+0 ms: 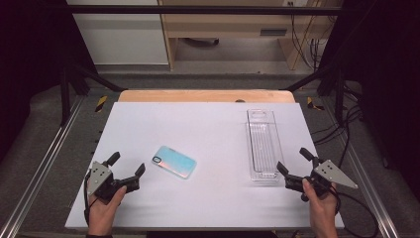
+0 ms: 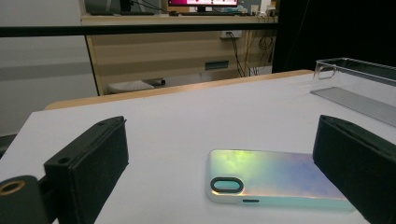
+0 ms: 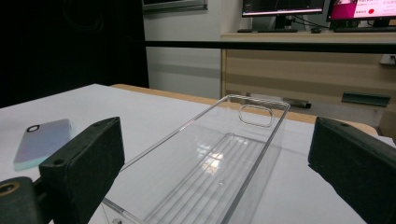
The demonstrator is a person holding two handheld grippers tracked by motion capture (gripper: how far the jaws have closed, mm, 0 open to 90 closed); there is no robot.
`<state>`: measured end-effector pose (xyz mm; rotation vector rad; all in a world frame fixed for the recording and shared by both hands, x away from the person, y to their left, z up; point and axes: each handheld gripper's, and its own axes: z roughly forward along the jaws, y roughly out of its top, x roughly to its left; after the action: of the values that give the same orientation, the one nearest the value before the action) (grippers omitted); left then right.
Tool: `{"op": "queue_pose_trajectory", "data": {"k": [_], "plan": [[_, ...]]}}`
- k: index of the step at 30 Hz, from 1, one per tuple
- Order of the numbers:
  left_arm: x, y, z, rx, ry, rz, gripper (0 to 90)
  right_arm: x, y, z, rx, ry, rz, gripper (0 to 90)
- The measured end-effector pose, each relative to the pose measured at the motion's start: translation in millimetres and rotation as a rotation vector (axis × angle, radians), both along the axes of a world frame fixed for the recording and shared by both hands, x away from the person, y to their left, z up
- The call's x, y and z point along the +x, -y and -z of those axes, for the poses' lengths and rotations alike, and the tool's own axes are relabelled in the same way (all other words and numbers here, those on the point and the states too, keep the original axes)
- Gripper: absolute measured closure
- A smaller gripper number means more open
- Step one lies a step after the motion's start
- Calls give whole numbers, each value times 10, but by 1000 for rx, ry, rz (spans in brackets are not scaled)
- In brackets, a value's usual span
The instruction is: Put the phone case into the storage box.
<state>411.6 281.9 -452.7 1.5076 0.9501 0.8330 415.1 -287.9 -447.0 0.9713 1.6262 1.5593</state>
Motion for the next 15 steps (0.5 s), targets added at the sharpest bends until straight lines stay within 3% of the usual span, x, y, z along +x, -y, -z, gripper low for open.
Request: {"op": "queue_pose_trajectory", "data": {"k": [7, 15], "plan": [[3, 44, -3, 2, -14, -3, 32, -36, 26, 10, -13, 3, 20, 40], [61, 68, 36, 30, -50, 1, 52, -48, -35, 47, -77, -2, 20, 36]]}}
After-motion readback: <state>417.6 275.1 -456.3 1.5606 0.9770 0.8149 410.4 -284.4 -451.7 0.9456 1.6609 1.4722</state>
